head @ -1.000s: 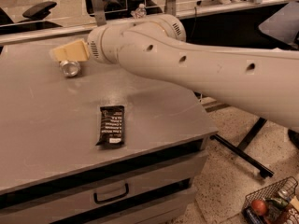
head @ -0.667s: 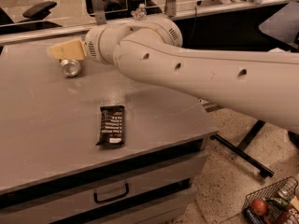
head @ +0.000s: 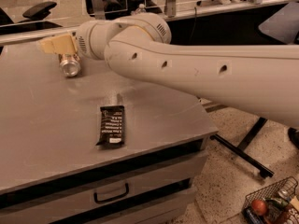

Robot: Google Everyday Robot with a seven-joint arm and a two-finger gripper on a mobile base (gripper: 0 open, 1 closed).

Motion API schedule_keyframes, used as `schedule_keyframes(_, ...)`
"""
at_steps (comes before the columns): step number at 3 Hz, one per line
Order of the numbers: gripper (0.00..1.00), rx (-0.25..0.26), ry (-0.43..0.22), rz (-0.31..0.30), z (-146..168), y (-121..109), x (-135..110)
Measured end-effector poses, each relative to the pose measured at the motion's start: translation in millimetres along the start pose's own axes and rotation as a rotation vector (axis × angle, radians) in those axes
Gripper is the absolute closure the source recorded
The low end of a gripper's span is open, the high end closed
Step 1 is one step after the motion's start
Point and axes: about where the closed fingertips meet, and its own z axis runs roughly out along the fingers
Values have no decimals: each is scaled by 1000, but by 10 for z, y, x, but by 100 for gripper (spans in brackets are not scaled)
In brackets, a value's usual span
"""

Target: Move orange can near rxbar chocolate

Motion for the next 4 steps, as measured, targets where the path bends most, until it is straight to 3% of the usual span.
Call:
schedule_keyframes(1, 0, -38, 25, 4, 128, 276, 64)
schedule_keyframes(2, 0, -49, 40, 3, 201, 379, 98)
schedule_keyframes(4, 0, -30, 68, -14, 421, 359, 146)
